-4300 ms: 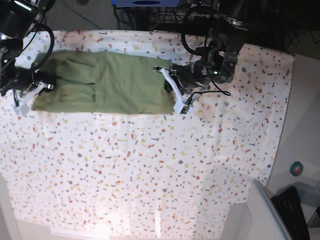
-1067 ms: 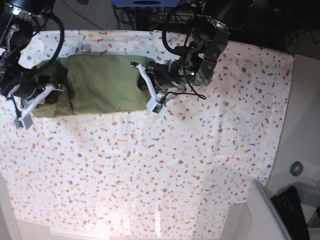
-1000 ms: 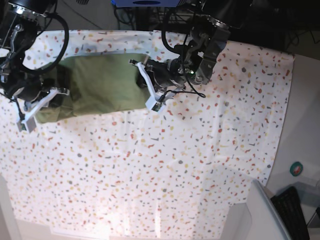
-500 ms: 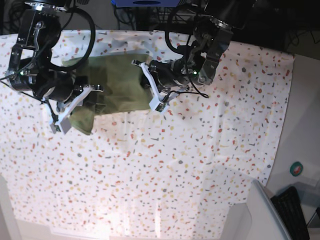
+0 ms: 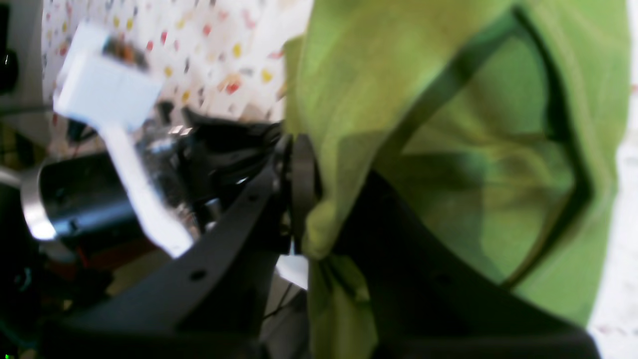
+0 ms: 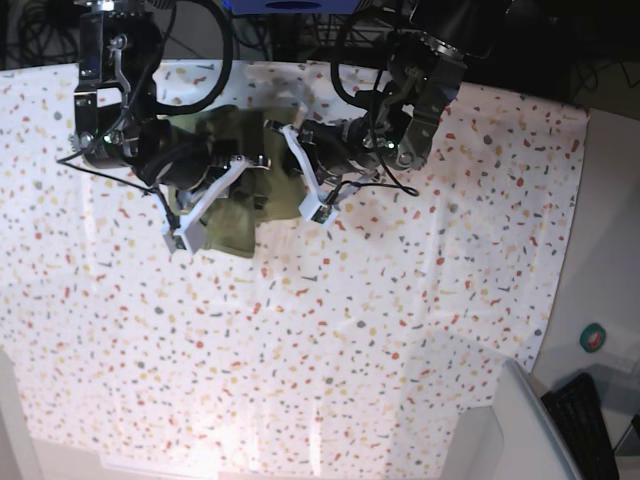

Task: Layout the t-shirt on the table in an organized manner, then fold the t-shirt properly
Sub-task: 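Fold the shirt over again, bringing both grippers together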

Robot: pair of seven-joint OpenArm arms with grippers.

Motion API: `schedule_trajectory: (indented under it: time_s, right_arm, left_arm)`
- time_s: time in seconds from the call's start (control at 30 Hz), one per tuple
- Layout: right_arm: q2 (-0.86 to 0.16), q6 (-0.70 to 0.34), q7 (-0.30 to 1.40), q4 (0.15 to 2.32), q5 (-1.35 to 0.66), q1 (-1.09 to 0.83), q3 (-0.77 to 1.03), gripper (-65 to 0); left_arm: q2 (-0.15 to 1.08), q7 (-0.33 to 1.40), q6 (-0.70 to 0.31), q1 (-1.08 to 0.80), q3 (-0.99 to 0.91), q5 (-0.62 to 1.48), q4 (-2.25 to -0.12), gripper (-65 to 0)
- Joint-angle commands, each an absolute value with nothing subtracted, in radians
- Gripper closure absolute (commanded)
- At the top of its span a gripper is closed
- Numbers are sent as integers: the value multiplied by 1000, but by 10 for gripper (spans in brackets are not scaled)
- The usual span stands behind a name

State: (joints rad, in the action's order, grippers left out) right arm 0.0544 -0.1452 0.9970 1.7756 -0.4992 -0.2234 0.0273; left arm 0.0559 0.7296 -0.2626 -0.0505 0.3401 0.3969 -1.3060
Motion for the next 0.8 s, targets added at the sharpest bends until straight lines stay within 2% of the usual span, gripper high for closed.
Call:
schedule_trajectory:
  time_s: [0.0, 0.13, 0.53, 0.77]
  right_arm:
    - [36, -143, 966, 1773, -510, -205, 25, 0]
    - [24, -142, 918, 1741, -510, -206, 33, 0]
    - [31, -142, 911, 1613, -512, -189, 28, 0]
    - [33, -142, 909, 1609, -512, -189, 33, -2]
  left_arm:
    - [51, 714, -269, -41, 337, 410, -1326, 0]
    - [67, 714, -269, -42, 340, 410, -1326, 0]
    - [73, 714, -269, -42, 337, 410, -1326, 0]
    - [96, 714, -269, -48, 334, 414, -1328, 0]
